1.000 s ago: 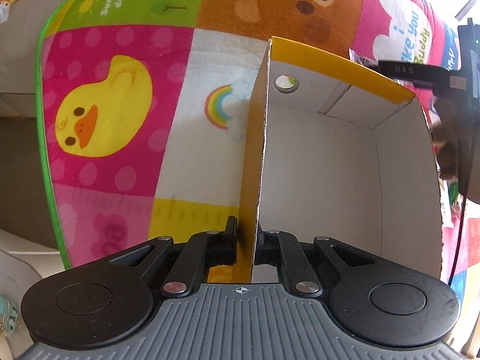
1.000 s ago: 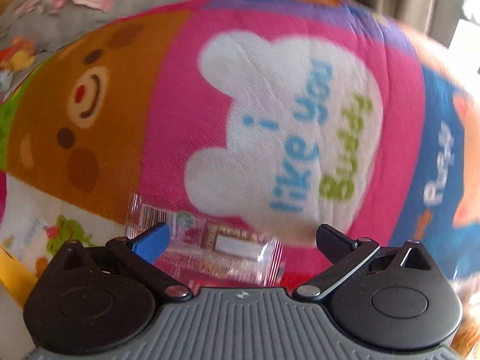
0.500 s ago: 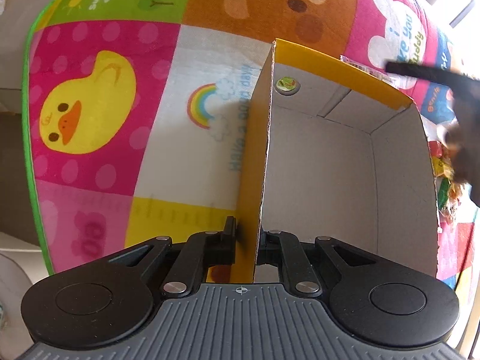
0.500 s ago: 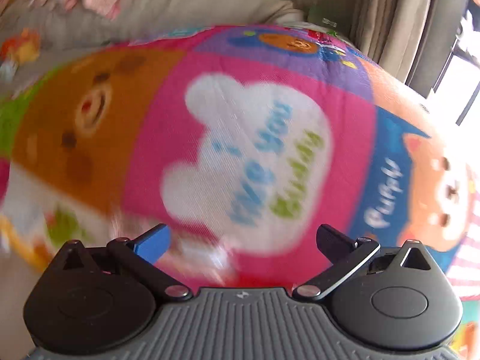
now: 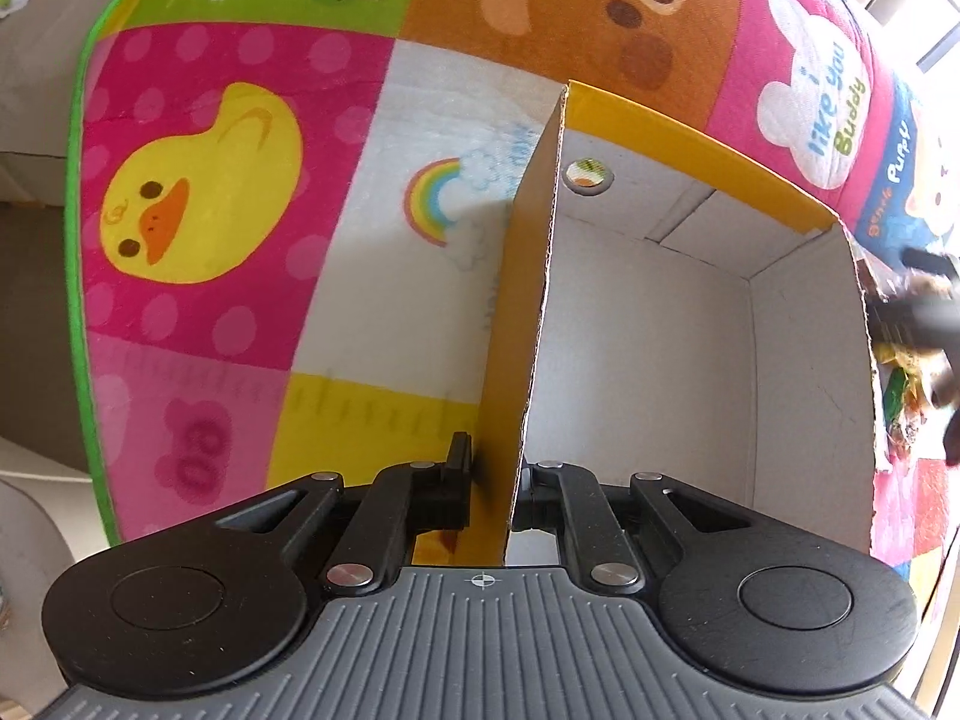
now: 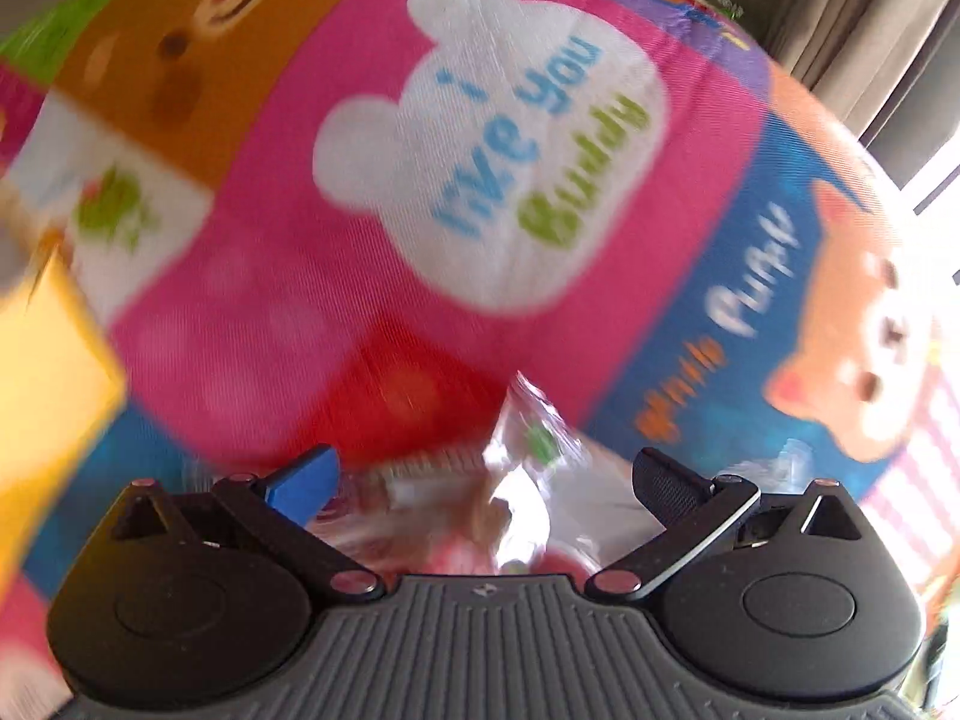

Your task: Organize objects

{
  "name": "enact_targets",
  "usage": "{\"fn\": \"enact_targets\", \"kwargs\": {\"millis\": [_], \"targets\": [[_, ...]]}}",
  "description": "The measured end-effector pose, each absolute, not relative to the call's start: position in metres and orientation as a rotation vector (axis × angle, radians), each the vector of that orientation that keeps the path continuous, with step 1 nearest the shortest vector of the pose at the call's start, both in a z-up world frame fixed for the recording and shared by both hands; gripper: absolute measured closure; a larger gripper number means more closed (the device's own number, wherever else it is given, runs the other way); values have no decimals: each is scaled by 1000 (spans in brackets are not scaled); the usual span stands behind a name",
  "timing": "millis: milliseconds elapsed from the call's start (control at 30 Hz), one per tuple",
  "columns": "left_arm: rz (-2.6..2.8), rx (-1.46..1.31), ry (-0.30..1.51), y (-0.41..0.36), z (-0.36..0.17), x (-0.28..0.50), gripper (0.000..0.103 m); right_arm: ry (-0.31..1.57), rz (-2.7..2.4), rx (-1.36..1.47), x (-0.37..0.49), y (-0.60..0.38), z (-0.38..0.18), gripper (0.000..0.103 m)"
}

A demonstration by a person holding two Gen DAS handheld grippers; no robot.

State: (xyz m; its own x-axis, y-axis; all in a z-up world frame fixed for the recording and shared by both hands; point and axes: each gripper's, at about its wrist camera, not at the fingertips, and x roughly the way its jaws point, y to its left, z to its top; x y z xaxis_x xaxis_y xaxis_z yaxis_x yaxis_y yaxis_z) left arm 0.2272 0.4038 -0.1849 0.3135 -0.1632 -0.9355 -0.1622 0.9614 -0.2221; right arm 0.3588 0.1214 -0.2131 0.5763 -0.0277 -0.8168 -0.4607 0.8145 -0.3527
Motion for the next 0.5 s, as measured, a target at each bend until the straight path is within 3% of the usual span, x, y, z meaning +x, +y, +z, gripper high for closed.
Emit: {"fn": "enact_targets", "kwargs": {"millis": [233, 367, 500], "targets": [[-53, -249, 1259, 371, -185, 239, 91, 934, 153, -639, 316, 59, -203, 0], [-104, -159, 1257, 340, -186, 253, 91, 911, 180, -394, 268, 14, -168, 0], [-107, -116, 1263, 323, -188, 262, 91, 1015, 202, -88, 210, -19, -171, 0]]}}
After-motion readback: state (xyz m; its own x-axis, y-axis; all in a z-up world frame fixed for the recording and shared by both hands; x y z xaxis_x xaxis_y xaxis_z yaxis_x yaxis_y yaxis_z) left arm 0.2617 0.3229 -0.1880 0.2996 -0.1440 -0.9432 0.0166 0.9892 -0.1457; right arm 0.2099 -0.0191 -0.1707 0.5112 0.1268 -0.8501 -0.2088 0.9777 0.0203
